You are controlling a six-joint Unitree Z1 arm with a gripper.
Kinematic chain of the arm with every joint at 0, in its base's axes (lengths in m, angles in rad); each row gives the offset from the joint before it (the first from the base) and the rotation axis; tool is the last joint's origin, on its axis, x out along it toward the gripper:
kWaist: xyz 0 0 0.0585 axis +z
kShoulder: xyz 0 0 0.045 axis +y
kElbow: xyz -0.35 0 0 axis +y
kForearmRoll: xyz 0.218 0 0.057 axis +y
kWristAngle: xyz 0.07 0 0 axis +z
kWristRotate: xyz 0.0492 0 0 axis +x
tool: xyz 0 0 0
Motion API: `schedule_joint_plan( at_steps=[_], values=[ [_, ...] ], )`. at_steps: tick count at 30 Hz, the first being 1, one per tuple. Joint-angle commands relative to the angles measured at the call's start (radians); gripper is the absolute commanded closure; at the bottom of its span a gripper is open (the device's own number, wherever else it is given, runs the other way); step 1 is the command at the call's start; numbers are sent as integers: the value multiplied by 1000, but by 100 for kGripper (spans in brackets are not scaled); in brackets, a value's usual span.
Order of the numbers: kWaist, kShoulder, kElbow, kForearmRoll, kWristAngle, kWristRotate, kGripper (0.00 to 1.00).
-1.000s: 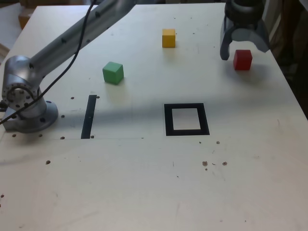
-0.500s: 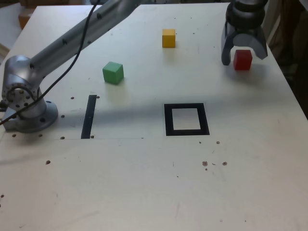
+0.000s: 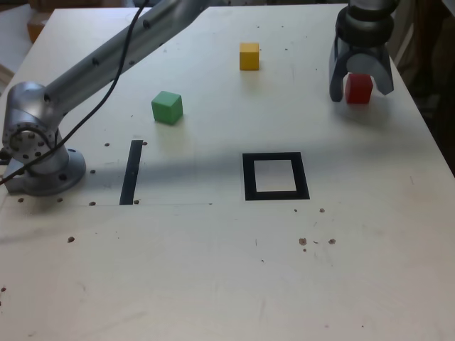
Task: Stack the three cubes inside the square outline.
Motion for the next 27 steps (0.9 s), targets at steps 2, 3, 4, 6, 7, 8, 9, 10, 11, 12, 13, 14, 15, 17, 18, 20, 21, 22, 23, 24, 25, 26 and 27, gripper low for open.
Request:
schedule_joint_plan(
  at_steps=[2, 3, 4, 6, 7, 8, 9, 10, 11, 12, 13, 14, 15, 17, 18, 20, 21, 22, 23, 24, 25, 26, 27],
  values=[
    [-1, 6, -1, -12, 2, -5, 33],
    [-2, 6, 0, -17, 4, -7, 35],
    [-2, 6, 1, -22, 7, -9, 37],
    [-3, 5, 6, -32, 14, -15, 40],
    [-4, 5, 10, -37, 18, -18, 42],
    [-4, 4, 15, -43, 22, -22, 44],
    [-4, 3, 23, -52, 24, -26, 47],
    [-4, 1, 29, -59, 23, -29, 49],
    [-4, 0, 34, -65, 22, -31, 51],
    [-4, -2, 38, -71, 19, -32, 52],
    [-4, -4, 41, -76, 14, -33, 53],
    [-4, -6, 43, -79, 8, -33, 54],
    [-5, -7, 44, -80, 2, -33, 54],
    [-5, -9, 47, -82, -6, -30, 55],
    [-5, -10, 50, -84, -9, -28, 56],
    [-7, -12, 58, -88, -10, -21, 56],
    [-9, -15, 62, -90, -9, -18, 56],
    [-10, -18, 66, -92, -8, -14, 56],
    [-11, -22, 68, -93, -7, -11, 56],
    [-12, -28, 70, -92, -6, -8, 56],
    [-13, -36, 70, -90, -5, -6, 56],
    [-13, -45, 70, -86, -4, -6, 56],
    [-14, -55, 71, -82, -3, -5, 56]
  ],
)
